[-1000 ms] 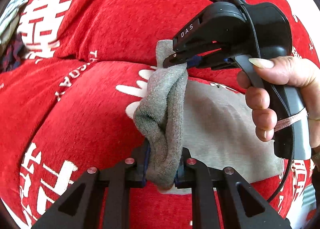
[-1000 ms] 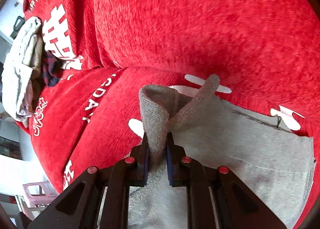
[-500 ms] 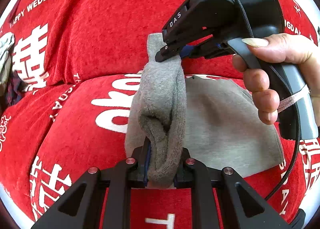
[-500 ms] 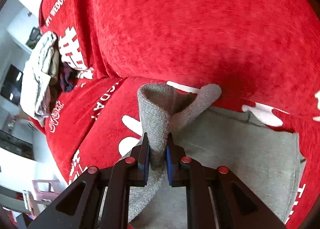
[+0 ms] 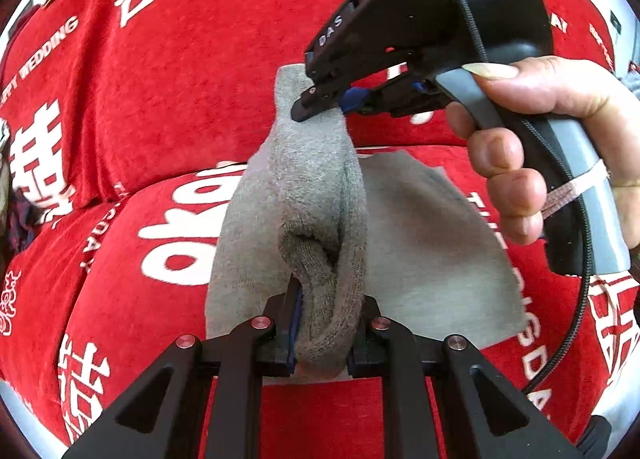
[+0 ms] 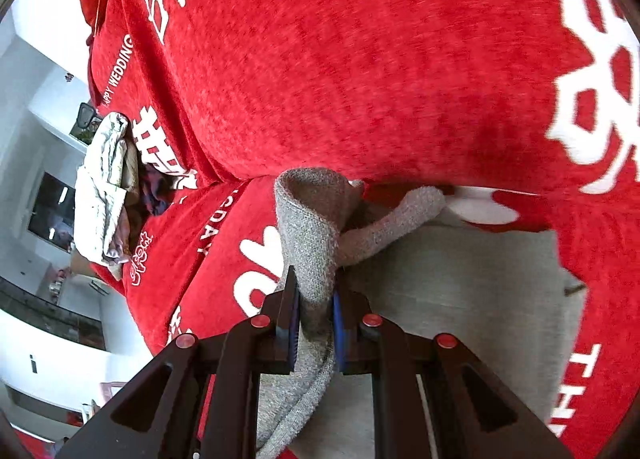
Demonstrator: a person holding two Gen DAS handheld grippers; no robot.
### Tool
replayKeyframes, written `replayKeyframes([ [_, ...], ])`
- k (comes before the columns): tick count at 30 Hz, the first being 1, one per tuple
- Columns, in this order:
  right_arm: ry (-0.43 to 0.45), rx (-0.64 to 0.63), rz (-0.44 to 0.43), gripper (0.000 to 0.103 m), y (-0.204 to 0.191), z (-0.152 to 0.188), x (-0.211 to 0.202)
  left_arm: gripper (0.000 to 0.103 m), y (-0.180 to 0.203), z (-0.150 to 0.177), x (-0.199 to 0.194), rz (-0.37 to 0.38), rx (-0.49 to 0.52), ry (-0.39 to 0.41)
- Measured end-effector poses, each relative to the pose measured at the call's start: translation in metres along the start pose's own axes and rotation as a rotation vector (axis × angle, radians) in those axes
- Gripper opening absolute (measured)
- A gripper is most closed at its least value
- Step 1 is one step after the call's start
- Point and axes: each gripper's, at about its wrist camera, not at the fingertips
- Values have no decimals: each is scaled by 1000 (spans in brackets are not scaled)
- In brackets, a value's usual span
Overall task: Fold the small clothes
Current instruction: 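Lift the grasped grey sweater edge with both grippers and fold it over the body, then open both grippers to release the folded sweater edge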
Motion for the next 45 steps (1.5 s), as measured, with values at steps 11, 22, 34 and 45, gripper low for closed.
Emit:
replayKeyframes([
  [11,46,46,-41,15,57,12,-40,18,61,-2,5,2,114,-23],
  [22,99,100,-95,15,102,29,-62,18,106,9,18,-26,213,-44],
  [34,74,254,-82,15,167,57,-40,18,137,23,49,-48,293,-92],
  [45,131,230,26,31,148,57,-84,82,113,15,13,90,210,-36],
])
Point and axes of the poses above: each gripper's, at about its wrist camera, not at the fingertips, and x roughly the way its jaws point, y to its right, z to its underside, and after that the axes turned 7 degrees about y, right-handed
